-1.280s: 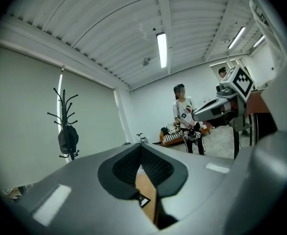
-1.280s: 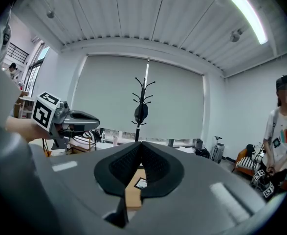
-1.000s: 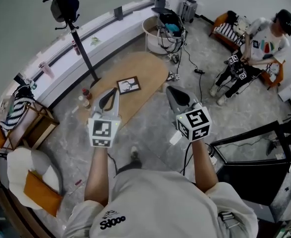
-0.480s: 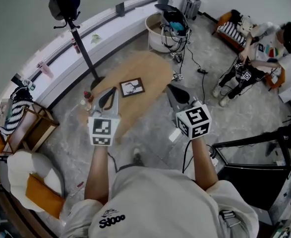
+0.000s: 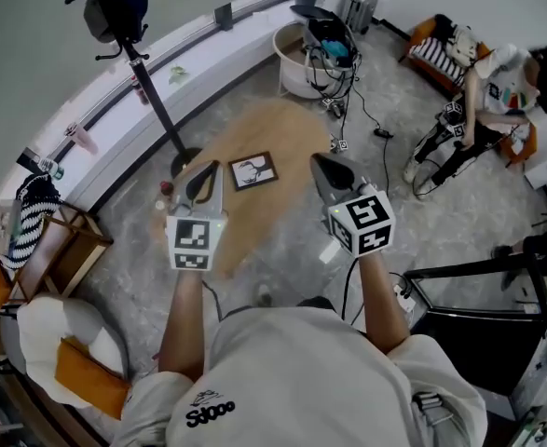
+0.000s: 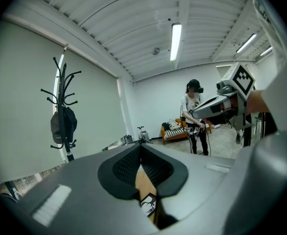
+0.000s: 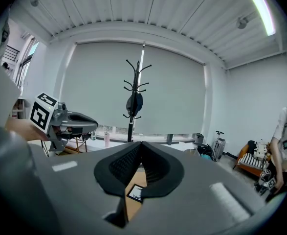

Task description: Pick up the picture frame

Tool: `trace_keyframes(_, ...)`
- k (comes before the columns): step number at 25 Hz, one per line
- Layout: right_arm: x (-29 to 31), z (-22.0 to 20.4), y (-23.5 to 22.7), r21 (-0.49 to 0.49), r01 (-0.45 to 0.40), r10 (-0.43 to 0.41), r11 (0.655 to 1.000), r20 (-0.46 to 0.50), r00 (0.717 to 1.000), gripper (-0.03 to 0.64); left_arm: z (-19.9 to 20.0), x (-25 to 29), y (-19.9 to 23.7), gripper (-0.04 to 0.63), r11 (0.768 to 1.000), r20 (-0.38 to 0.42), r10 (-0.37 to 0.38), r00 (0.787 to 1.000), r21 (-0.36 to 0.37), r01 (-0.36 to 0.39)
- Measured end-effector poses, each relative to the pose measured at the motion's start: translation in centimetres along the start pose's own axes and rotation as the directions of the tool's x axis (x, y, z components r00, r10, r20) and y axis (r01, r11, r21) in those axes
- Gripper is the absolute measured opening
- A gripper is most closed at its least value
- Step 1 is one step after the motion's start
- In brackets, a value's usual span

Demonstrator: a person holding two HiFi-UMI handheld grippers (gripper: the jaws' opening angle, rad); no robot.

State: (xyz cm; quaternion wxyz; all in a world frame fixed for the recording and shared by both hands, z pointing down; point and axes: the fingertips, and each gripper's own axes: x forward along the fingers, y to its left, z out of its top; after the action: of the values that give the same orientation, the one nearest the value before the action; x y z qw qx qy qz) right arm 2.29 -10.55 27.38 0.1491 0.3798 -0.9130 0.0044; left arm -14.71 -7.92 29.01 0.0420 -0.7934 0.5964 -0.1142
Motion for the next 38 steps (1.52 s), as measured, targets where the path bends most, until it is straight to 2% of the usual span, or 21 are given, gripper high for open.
trace_keyframes(14,4.8,-1.9,-1.7,0.020,-0.032,0.033,0.999,-0.037,0.999,0.003,-3.1,3.8,2.2,0.008,0.999,-0.059,0.017,0.998,-0.036,-0.019)
trace_keyframes(25,13.5,-1.9,-7.3,0.017,-0.098,0.099,0.995,-0.055,0.994,0.003,-4.6,12.3,5.4,0.009,0.997,-0.099,0.057,0.994,-0.050,-0.062)
trace_keyframes(38,24.7,-6.1,-11.8,0.048,-0.171,0.177,0.984,-0.171,0.969,0.003,-11.7,21.5,9.3,0.008,0.987,-0.254,0.056,0.965,-0.130,-0.092)
